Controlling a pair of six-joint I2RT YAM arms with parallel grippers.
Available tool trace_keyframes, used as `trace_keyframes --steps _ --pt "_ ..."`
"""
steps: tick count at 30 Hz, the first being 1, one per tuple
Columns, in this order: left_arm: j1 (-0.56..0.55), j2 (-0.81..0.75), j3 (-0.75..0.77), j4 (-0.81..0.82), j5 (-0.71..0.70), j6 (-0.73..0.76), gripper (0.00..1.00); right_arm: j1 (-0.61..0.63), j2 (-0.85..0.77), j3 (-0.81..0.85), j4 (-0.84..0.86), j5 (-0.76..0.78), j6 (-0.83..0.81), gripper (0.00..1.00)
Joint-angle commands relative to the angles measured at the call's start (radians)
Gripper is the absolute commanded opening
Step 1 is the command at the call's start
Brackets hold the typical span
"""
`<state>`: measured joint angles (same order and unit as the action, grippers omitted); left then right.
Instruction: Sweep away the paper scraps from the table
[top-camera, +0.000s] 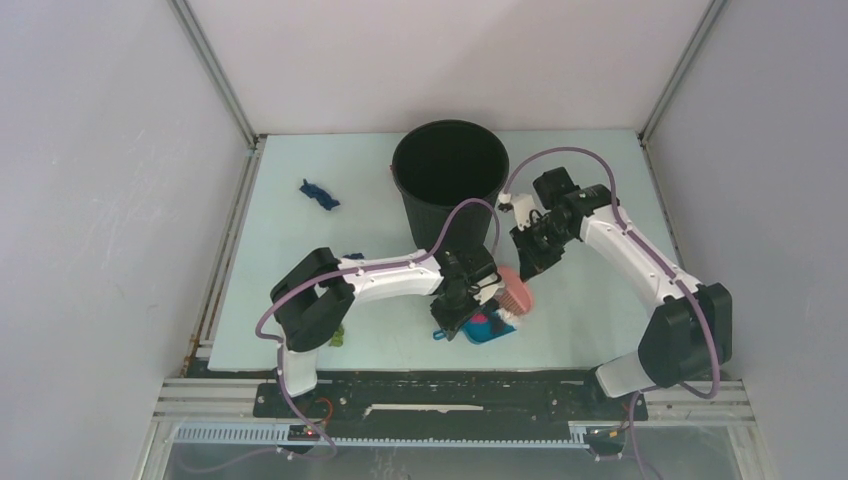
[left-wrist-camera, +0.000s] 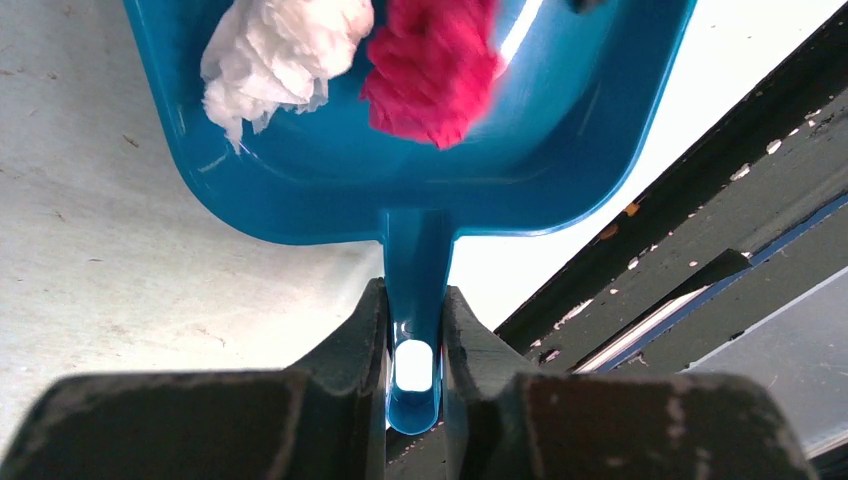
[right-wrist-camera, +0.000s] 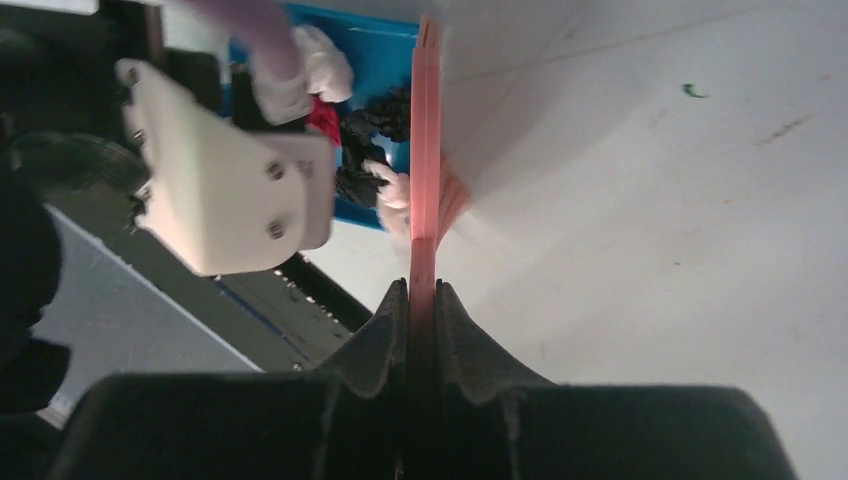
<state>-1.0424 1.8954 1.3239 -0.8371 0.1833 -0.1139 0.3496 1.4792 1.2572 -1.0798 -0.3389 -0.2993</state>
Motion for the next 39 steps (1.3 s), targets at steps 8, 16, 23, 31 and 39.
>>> trace_keyframes --steps 8,16,23,31,39 --pt "0.018 -0.037 0.0 0.003 0.03 -0.024 0.0 0.023 -0.088 -0.06 0.003 -0.187 0.0 0.0" --pt "0.018 -0.052 0.0 0.016 0.038 -0.034 0.01 0.02 -0.142 -0.07 -0.044 -0.357 -0.054 0.0" --pt "0.008 -0.061 -0.022 0.027 0.021 -0.015 0.0 -0.045 -0.23 -0.094 -0.029 -0.379 -0.057 0.0" --pt "-0.006 -0.073 -0.03 0.042 0.016 -0.002 0.02 -0.19 -0.322 -0.101 -0.003 -0.338 -0.032 0.0" --pt "-0.017 -0.13 -0.079 0.089 -0.009 0.003 0.4 -0.264 -0.356 -0.108 0.043 -0.242 -0.001 0.0"
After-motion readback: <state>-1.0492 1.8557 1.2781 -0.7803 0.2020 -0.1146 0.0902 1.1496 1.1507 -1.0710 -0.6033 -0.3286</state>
